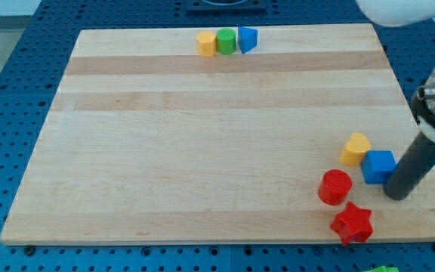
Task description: Separate the blue cube and the red circle
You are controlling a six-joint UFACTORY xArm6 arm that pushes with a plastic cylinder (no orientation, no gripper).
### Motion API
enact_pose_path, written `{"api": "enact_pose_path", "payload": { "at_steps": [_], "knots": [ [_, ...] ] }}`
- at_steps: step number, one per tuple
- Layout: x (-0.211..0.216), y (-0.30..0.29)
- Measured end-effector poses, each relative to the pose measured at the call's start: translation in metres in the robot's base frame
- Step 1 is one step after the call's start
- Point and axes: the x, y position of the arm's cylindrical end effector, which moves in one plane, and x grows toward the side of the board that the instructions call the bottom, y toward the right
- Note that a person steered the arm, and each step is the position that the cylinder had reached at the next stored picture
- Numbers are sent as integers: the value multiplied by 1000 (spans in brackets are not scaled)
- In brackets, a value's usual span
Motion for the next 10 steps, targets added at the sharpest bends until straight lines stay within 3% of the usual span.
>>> {"api": "enact_pose_path", "payload": {
  "at_steps": [5,8,9,10],
  "knots": [
    [-17,-72],
    [-17,-152],
    [-17,-157],
    [-17,-118]
  ]
}}
